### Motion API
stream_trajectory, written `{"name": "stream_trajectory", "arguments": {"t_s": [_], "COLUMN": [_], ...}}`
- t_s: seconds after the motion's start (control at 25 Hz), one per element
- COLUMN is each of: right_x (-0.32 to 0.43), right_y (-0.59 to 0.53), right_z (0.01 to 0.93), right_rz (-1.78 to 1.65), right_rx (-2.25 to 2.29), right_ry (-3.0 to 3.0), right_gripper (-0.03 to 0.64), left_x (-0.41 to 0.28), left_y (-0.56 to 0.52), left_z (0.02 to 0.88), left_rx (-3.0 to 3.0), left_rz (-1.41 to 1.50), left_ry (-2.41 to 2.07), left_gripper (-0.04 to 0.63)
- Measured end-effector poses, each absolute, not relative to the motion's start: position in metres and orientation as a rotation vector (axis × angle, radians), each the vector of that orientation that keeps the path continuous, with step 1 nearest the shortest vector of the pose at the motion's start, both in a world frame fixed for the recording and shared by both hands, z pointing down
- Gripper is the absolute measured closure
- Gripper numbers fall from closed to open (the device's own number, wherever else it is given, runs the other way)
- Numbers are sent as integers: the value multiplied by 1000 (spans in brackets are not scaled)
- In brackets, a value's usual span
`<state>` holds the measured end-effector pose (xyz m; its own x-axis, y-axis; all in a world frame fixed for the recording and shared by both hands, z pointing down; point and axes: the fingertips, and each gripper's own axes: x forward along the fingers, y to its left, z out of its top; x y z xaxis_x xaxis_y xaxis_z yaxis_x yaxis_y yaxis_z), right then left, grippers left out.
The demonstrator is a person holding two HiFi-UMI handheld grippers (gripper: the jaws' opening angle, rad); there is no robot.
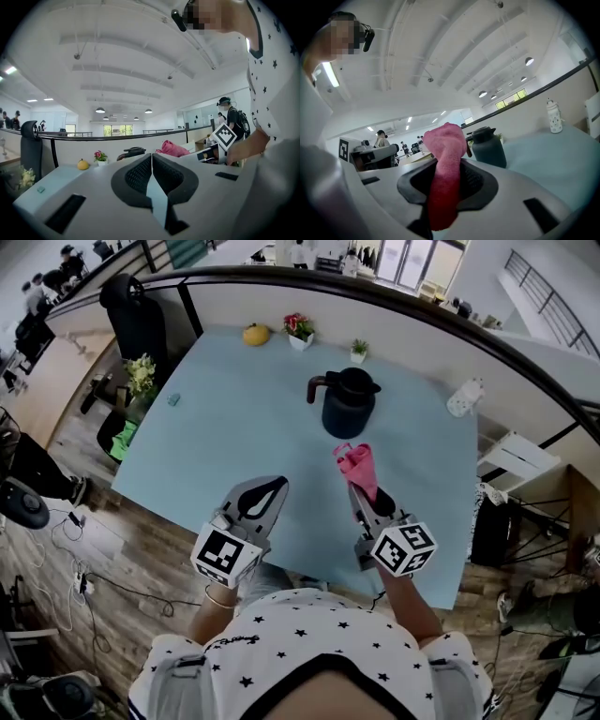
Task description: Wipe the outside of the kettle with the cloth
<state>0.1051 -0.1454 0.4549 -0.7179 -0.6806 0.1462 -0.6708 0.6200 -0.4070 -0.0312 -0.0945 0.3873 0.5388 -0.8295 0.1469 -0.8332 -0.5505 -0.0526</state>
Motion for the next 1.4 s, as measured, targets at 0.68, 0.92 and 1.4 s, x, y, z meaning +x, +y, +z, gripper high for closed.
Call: {"name": "stream_trajectory", "arguments": {"t_s": [0.68, 0.92, 1.4], "right_x": [21, 17, 15], "right_y": [-256, -286, -327], "right_z": [461, 480, 502], "right_rz": [-879, -1011, -1299], "right_rx": [-1394, -1466, -1434], "right_ry": [2529, 2406, 2052], "right_gripper": [508, 508, 514], "left_x": [-116, -127, -141], "left_y": [-165, -180, -196], "left_z": [381, 385, 396], "left_rx": [2801, 2798, 2753], "left_rz": [210, 197, 178], "left_ry": [-1346, -1316, -1330], "left_gripper": [565, 565, 565]}}
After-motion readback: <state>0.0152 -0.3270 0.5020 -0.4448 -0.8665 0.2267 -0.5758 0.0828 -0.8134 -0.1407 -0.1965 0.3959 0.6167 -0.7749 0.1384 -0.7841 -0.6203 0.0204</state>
